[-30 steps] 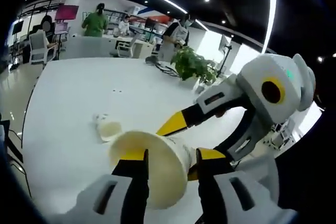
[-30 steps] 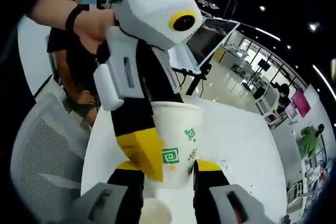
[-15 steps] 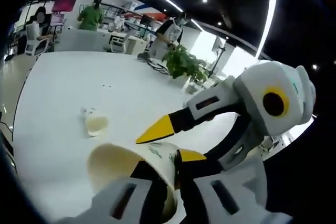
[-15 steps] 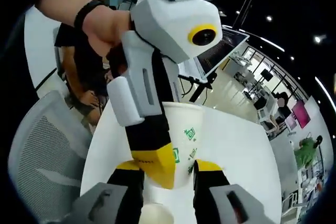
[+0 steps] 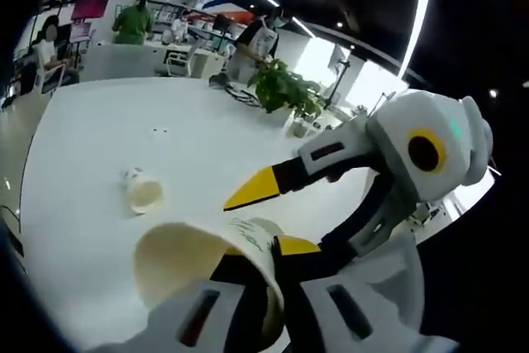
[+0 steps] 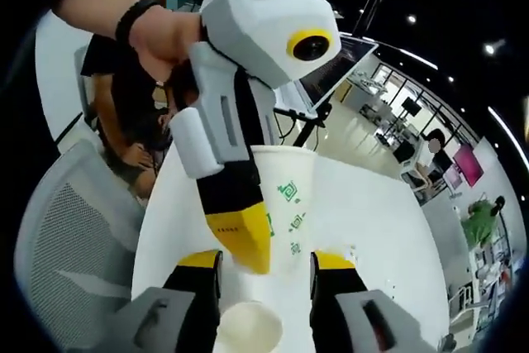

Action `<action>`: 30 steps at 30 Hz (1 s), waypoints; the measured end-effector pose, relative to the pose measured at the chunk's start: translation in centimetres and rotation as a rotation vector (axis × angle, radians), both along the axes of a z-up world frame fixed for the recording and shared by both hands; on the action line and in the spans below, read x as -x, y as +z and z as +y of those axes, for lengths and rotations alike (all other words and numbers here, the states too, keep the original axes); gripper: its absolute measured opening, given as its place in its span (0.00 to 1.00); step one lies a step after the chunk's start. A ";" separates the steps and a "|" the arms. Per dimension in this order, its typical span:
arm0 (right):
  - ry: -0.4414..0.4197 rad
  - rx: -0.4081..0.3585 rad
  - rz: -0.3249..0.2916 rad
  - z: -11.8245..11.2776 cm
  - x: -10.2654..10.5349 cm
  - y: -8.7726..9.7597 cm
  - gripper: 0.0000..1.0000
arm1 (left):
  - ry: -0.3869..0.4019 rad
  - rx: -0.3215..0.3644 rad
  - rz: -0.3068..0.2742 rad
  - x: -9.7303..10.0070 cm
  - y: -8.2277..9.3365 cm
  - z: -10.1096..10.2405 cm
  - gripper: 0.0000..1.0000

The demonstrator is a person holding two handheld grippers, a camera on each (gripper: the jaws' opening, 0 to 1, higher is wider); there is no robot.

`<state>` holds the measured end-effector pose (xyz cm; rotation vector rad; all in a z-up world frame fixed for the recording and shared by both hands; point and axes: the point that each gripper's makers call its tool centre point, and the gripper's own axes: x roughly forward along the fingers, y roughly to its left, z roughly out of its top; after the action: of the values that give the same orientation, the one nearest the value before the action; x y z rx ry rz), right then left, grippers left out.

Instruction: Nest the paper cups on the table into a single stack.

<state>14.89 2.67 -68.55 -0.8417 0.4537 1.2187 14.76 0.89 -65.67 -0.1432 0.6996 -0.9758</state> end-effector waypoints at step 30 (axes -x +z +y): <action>-0.316 -0.105 0.192 -9.6 1.7 -2.1 0.82 | -0.383 -0.372 -0.139 2.0 -3.9 -5.4 0.00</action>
<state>13.19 -6.89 -70.69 -0.5412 0.6472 1.0231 12.78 -4.52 -69.55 0.3952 0.7833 -1.1874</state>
